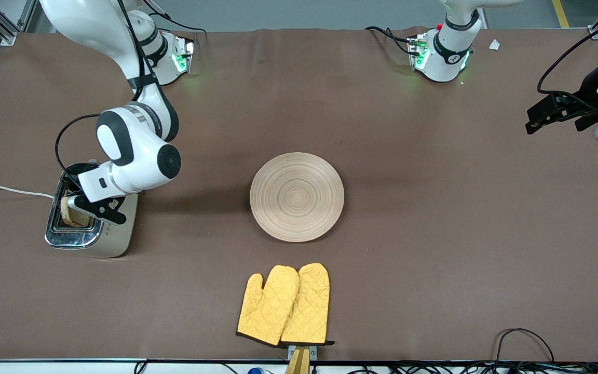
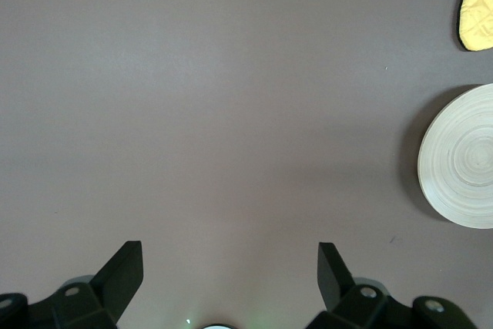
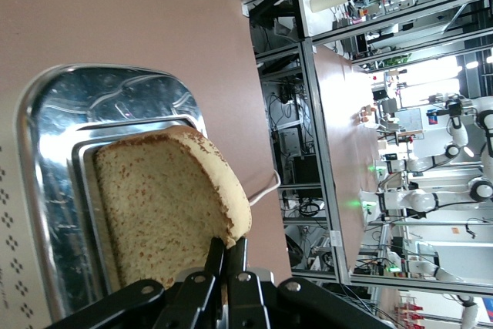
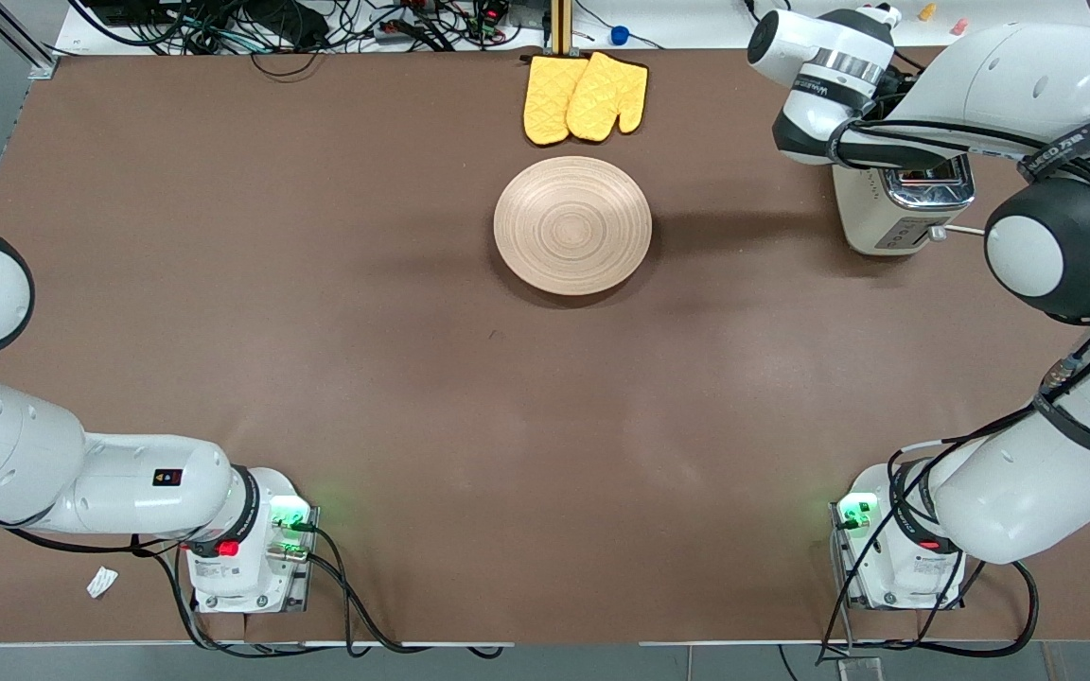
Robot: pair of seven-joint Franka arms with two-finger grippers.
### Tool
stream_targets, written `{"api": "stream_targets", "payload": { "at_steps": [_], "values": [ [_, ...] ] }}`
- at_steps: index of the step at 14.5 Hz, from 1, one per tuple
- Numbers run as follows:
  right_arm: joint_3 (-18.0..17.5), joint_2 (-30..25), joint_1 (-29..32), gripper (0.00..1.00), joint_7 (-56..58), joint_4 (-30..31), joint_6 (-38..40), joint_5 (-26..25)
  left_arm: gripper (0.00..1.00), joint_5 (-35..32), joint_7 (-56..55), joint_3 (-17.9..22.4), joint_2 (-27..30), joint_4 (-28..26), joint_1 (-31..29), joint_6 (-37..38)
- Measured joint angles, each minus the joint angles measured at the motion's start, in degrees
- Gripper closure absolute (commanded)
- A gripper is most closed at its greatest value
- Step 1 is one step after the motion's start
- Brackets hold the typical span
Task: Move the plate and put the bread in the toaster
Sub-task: 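Carry the bread above the toaster slot with the right gripper, then lower the bread into the toaster slot with the right gripper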
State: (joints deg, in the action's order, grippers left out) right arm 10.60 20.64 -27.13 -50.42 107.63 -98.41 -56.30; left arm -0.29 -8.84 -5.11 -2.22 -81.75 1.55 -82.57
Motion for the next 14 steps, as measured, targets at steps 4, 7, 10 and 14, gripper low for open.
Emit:
{"api": "stream_targets", "payload": {
  "at_steps": [4, 7, 10, 14],
  "values": [
    [0.21, -0.14, 2.67, 0.00, 0.30, -0.25, -4.76, 6.46, 0.00, 0.00, 0.00, 0.00, 0.00, 0.00, -0.01, 0.00],
    [0.37, -1.28, 4.72, 0.00, 6.59, -3.31, -6.80, 19.52, 0.00, 0.00, 0.00, 0.00, 0.00, 0.00, -0.02, 0.00],
    [0.39, -2.17, 4.95, 0.00, 13.06, -11.75, -1.51, 31.48, 0.00, 0.00, 0.00, 0.00, 0.00, 0.00, -0.03, 0.00],
    [0.49, -4.49, 6.19, 0.00, 16.85, -17.19, 2.21, 41.28, 0.00, 0.00, -0.01, 0.00, 0.00, 0.00, -0.03, 0.00]
  ]
}}
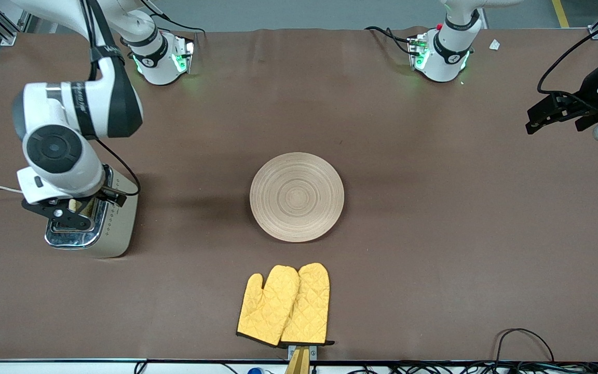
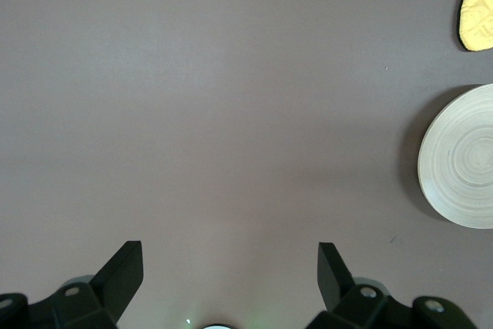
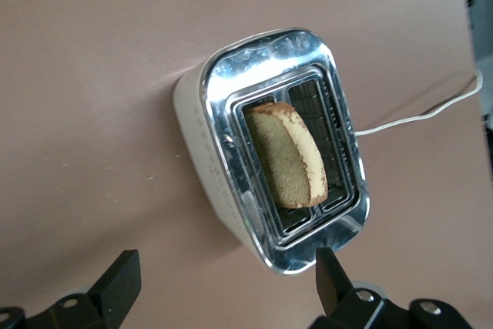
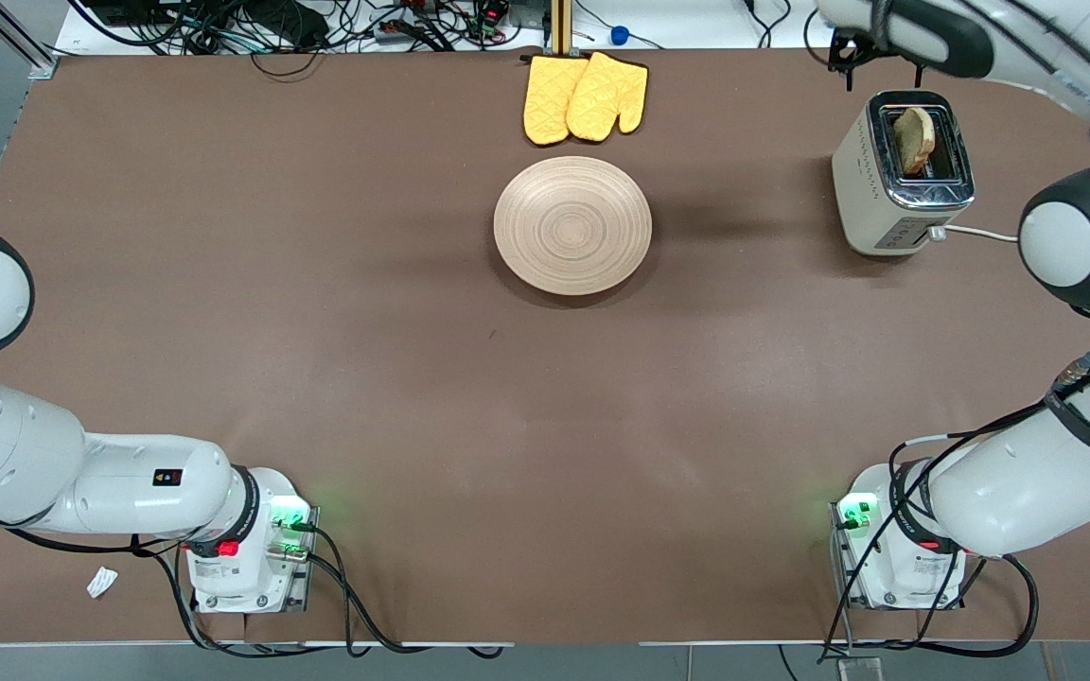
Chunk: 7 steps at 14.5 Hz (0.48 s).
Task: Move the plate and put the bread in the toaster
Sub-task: 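Lower the bread into the toaster slot with the right gripper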
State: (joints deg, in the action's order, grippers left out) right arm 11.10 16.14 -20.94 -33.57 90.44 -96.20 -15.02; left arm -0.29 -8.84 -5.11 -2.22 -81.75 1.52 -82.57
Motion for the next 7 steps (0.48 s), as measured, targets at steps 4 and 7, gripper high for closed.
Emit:
{"api": "stream_targets", "payload": {
  "at_steps": [4, 7],
  "values": [
    [0.17, -3.43, 6.78, 0.00, 13.07, -0.89, 1.18, 6.35, 0.00, 0.00, -0.11, 0.00, 0.00, 0.00, 0.00, 1.67],
    [0.27, -7.10, 11.30, 0.00, 23.59, -1.54, 4.52, 9.31, 0.00, 0.00, -0.12, 0.00, 0.00, 0.00, 0.00, 1.91]
  ]
}}
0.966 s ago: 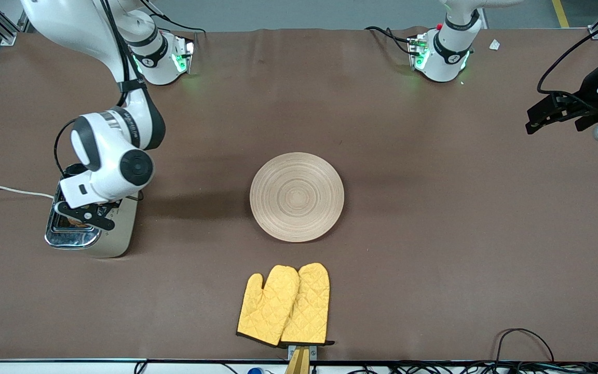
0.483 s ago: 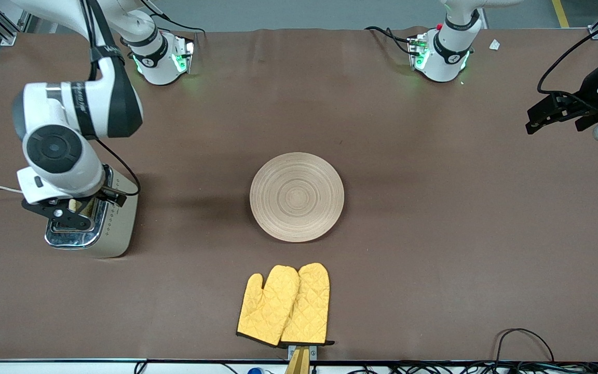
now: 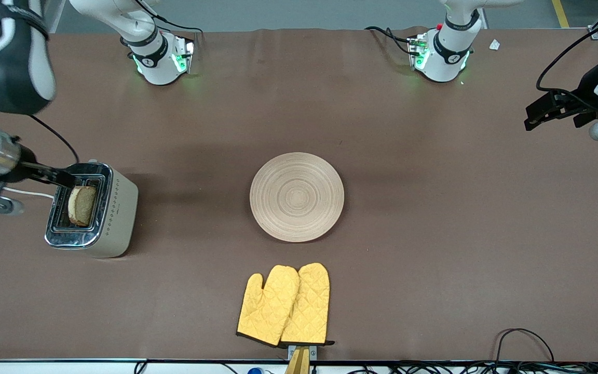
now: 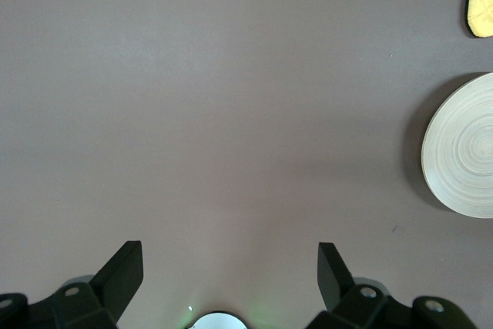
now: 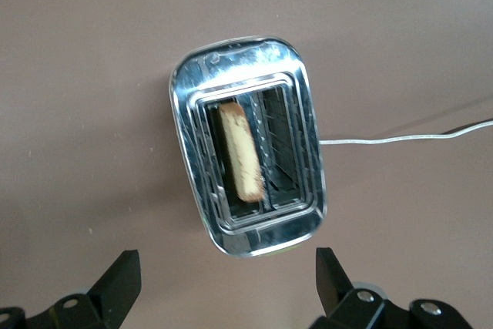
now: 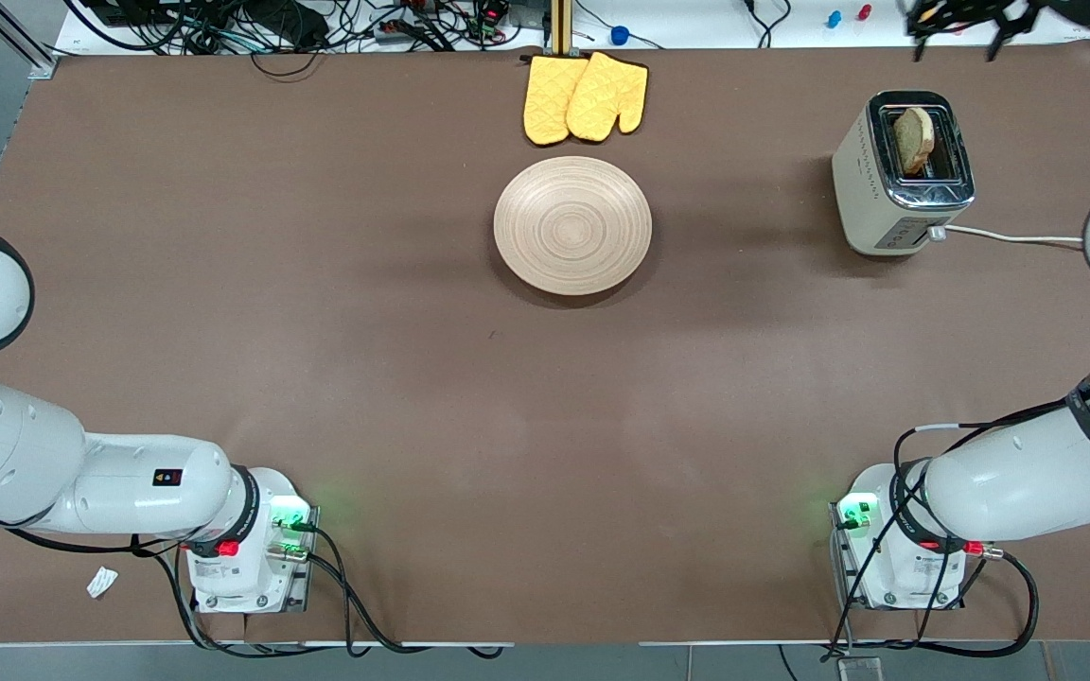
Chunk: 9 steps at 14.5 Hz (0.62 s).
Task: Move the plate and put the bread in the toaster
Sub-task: 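Lower the bread into the toaster slot with the right gripper, then open the right gripper and draw it back from the toaster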
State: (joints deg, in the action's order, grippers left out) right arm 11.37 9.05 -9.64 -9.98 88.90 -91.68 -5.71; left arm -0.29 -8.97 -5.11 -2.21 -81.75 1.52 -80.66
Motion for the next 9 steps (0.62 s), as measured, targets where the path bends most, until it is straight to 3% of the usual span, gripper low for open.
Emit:
{"api": "stream_targets", "payload": {
  "at_steps": [4, 9],
  "values": [
    [0.05, -5.53, 4.19, 0.00, 10.51, -0.01, 5.00, 3.07, 0.00, 0.00, 0.00, -0.04, 0.00, 0.00, 0.04, 0.02],
    [-0.01, -7.79, 4.58, 0.00, 14.73, 0.06, 7.05, 3.20, 0.00, 0.00, 0.00, -0.30, 0.59, -0.72, 0.09, -0.42]
  ]
}}
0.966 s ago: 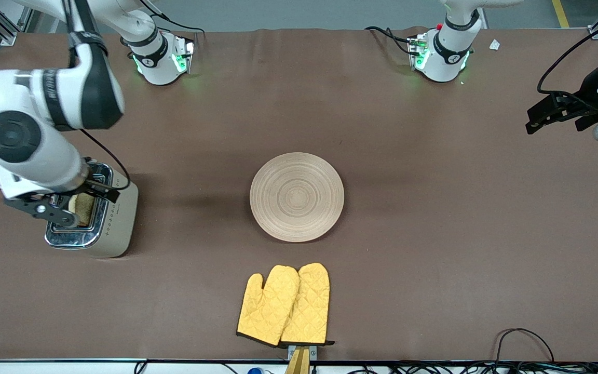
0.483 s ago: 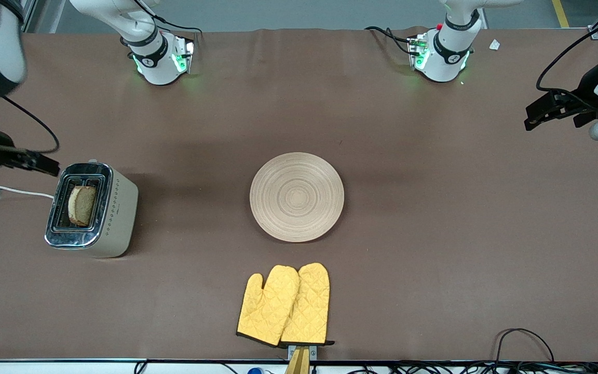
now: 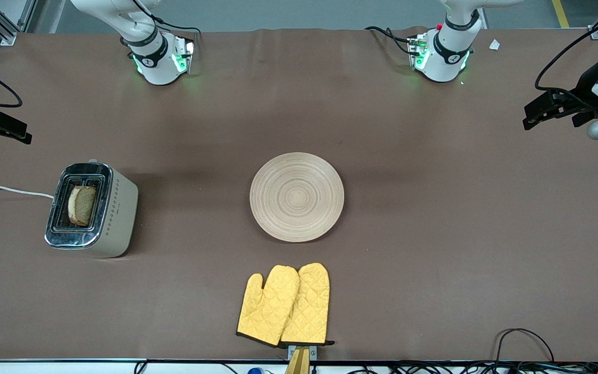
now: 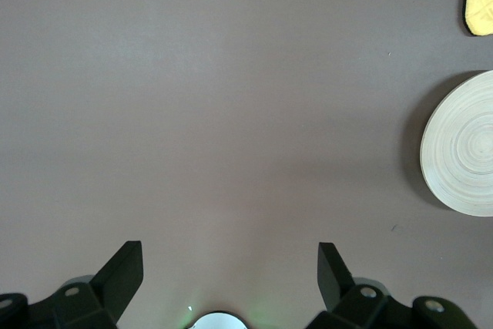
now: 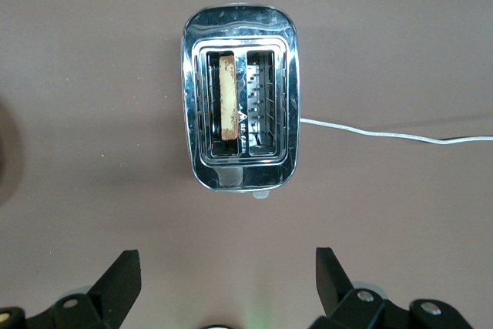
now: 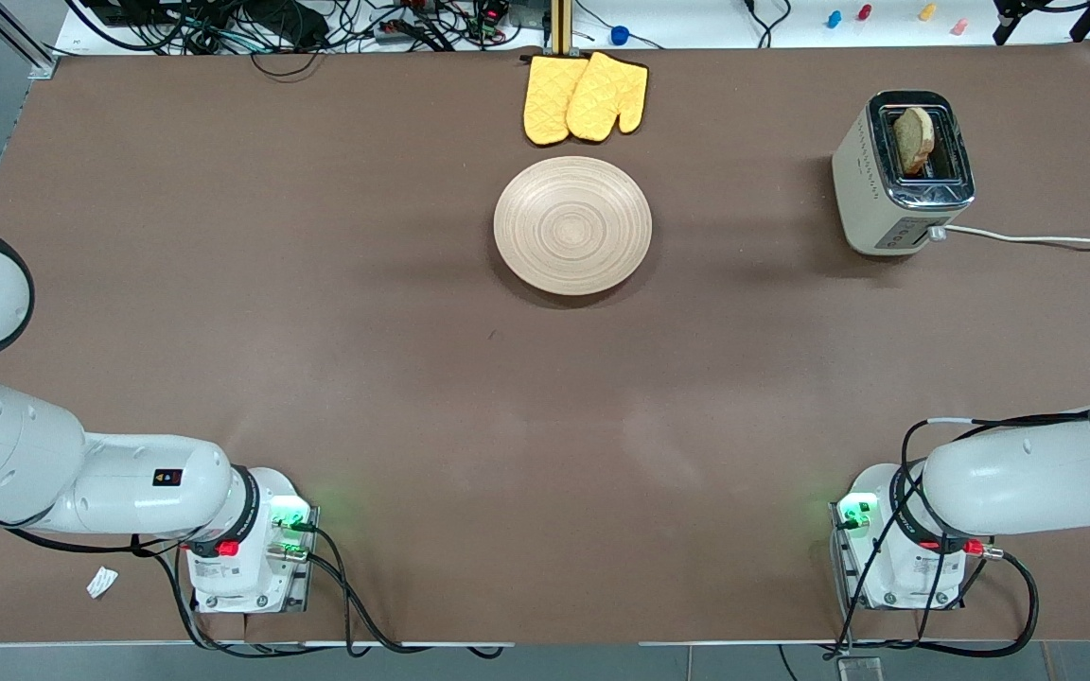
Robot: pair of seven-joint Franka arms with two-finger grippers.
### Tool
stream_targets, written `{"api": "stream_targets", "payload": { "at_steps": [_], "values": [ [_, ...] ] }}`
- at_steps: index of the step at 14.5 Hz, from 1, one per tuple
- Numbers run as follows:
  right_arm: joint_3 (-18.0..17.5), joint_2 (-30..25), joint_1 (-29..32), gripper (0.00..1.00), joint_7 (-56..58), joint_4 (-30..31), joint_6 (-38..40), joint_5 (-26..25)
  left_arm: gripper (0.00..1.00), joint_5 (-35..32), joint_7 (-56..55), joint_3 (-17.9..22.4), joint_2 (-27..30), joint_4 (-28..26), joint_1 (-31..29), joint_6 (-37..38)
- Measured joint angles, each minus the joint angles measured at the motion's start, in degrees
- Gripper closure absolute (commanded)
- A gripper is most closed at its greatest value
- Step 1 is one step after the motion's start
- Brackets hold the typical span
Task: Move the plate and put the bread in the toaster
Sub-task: 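Open the right gripper and draw it back from the toaster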
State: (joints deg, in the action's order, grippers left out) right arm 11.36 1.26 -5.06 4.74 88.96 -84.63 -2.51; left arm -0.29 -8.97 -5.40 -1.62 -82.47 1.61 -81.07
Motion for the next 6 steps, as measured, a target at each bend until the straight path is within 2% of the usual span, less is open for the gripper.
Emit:
{"api": "stream_targets", "payload": {
  "at_steps": [3, 6],
  "values": [
    [-1.27, -0.30, 2.41, 0.00, 1.20, 0.01, 0.10, 0.00, 0.00, 0.00, 0.01, -0.20, 1.92, -2.63, 0.11, -1.04],
    [-10.80, -0.30, 12.70, 0.00, 2.79, 0.01, 0.09, 0.19, 0.00, 0.00, 0.07, -0.25, 2.41, -3.01, 0.17, -1.66]
  ]
}}
